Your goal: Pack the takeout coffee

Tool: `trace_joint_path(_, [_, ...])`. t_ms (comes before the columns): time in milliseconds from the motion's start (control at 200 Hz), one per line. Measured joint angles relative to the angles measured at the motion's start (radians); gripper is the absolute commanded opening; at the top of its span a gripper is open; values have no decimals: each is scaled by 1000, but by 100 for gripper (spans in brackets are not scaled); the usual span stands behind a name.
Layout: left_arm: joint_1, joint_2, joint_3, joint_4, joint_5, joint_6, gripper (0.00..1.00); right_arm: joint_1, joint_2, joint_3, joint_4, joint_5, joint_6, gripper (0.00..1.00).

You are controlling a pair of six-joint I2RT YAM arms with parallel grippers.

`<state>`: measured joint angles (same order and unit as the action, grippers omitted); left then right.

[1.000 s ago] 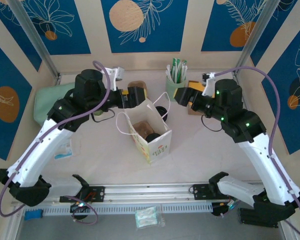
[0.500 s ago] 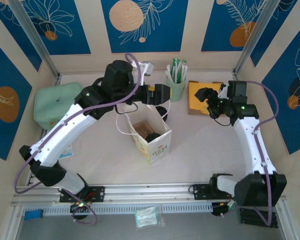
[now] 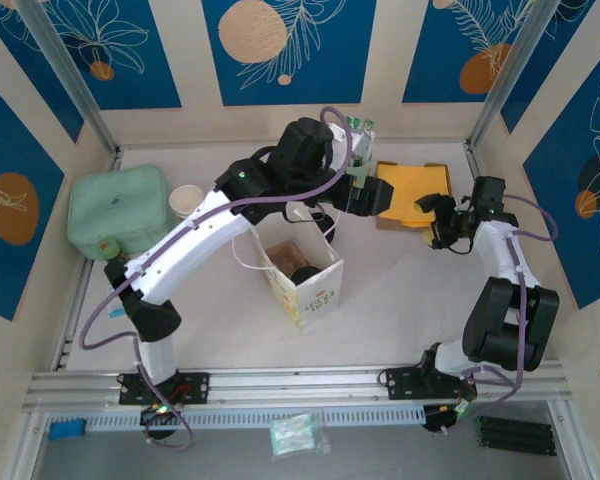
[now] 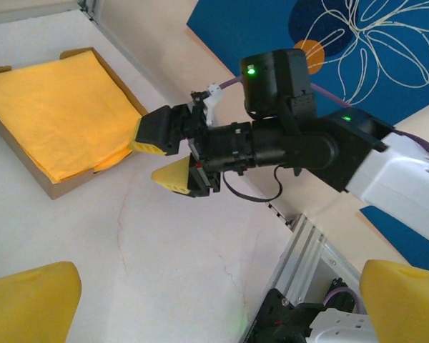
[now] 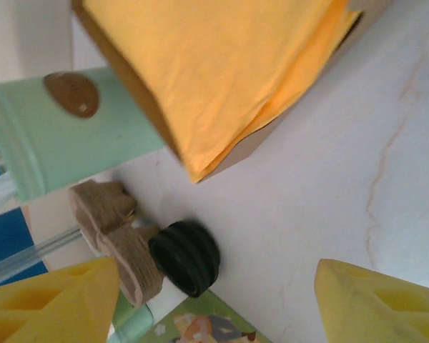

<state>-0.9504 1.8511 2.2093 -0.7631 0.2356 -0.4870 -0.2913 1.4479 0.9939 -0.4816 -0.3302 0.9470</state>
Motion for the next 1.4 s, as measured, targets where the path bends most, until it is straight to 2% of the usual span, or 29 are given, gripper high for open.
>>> trace_joint_path(270, [-13,31,27,-31,0,8,100,-8,129,-11,111,-14,53,56])
trace_joint_path(470, [-15,32,28,-31,0,8,100,-8,181,-11,183,-15,80,41])
trace_joint_path(1401, [-15,45,41,-31,12,7,99,14,333,53,247,-10,101,33])
